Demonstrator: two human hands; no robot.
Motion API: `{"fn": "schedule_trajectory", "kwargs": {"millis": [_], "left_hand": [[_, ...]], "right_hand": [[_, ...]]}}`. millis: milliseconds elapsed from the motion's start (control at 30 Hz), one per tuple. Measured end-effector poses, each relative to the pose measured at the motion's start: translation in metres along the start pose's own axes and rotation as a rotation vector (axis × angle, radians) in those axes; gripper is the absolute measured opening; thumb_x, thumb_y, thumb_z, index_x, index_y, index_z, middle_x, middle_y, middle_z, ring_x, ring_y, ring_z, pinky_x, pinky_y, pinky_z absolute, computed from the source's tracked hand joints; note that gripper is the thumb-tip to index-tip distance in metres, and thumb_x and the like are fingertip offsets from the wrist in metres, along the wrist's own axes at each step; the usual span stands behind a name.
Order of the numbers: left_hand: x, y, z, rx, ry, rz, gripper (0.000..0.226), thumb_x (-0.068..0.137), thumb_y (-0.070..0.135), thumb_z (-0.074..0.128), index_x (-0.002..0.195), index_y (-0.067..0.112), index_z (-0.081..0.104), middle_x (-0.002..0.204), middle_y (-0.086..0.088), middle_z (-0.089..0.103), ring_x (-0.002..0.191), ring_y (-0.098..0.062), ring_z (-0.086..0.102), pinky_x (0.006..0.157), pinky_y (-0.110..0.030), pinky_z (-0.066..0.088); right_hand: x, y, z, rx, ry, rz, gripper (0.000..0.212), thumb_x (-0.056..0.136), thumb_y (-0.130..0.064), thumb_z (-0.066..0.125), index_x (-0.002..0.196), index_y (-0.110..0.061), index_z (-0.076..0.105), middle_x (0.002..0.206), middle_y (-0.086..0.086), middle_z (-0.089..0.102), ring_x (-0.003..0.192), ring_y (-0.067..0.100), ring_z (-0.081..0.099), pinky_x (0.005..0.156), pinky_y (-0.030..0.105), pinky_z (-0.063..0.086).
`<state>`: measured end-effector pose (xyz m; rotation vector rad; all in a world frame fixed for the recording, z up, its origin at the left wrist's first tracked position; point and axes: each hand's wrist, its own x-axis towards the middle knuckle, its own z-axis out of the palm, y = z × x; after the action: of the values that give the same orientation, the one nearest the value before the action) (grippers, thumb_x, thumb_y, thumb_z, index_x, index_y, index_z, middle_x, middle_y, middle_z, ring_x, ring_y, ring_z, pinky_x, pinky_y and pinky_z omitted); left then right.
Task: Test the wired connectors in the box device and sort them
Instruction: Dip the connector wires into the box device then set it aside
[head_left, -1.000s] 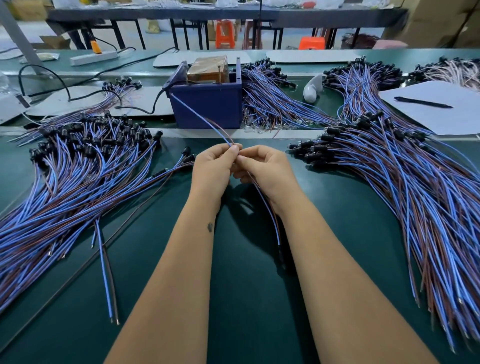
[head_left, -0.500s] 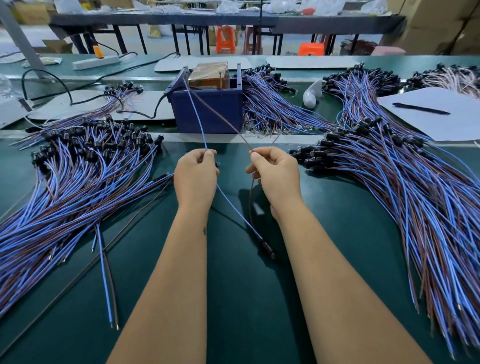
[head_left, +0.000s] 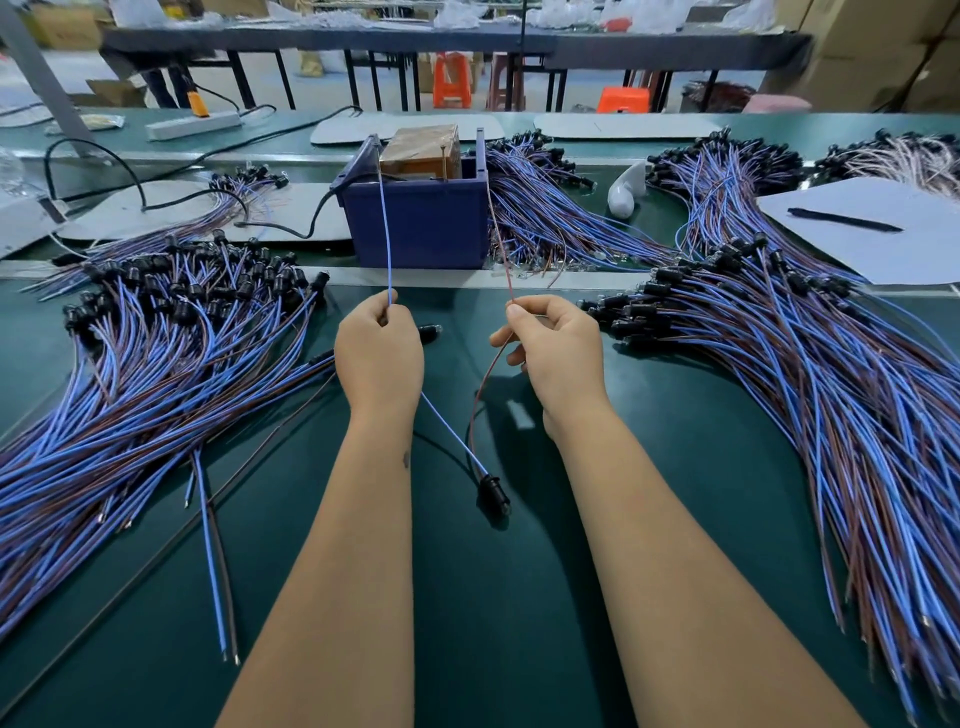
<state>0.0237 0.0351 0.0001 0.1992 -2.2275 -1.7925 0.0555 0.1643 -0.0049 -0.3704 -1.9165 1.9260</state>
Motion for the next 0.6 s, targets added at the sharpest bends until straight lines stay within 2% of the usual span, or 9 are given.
{"fn": "schedule_trajectory", "kwargs": {"millis": [133,267,367,500,600], "left_hand": [[0.0019,-0.0006,0.0005,-0.017,0.006,-0.012,0.038,0.093,0.010,0.041,0.065,0.036,0.045,0.068,-0.003,0.039,0.066,-0.022,0.031,0.061,-0.034,0.030],[0.0025,-0.0015,0.0015,-0.002,-0.015,-0.014,0.037,0.092,0.010,0.041,0.064,0.035,0.039,0.071,-0.008,0.039,0.067,-0.022,0.030,0.062,-0.035,0.029],[0.0031,-0.0019,0.0021,-0.007,-0.014,-0.016,0.037,0.092,0.010,0.041,0.064,0.035,0.039,0.071,-0.008,0.040,0.067,-0.023,0.030,0.062,-0.035,0.029],[0.0044,-0.0026,0.0025,-0.025,0.000,-0.032,0.037,0.093,0.010,0.041,0.070,0.038,0.048,0.065,-0.003,0.041,0.058,-0.020,0.030,0.058,-0.032,0.029],[0.0054,-0.0030,0.0026,-0.046,0.004,-0.045,0.035,0.094,0.011,0.041,0.078,0.041,0.052,0.061,0.004,0.040,0.052,-0.014,0.029,0.054,-0.030,0.029]], "right_hand": [[0.0011,0.0008,0.0030,-0.056,-0.010,-0.020,0.013,0.095,-0.015,0.058,0.084,-0.021,0.063,0.062,-0.004,0.069,0.052,0.005,0.053,0.056,0.019,0.046],[0.0025,0.0027,0.0057,-0.106,-0.027,-0.043,0.014,0.094,-0.017,0.059,0.083,-0.022,0.064,0.062,-0.004,0.069,0.060,0.016,0.053,0.064,0.039,0.051],[0.0030,0.0048,0.0077,-0.142,-0.040,-0.059,0.012,0.094,-0.018,0.059,0.085,-0.022,0.065,0.062,-0.004,0.069,0.065,0.023,0.057,0.069,0.049,0.054],[0.0039,0.0058,0.0082,-0.168,-0.039,-0.071,0.012,0.094,-0.020,0.059,0.085,-0.024,0.065,0.063,-0.004,0.070,0.067,0.024,0.060,0.072,0.051,0.054],[0.0036,0.0054,0.0082,-0.172,-0.041,-0.074,0.012,0.094,-0.019,0.059,0.086,-0.024,0.065,0.063,-0.004,0.070,0.073,0.032,0.065,0.073,0.051,0.054]]}}
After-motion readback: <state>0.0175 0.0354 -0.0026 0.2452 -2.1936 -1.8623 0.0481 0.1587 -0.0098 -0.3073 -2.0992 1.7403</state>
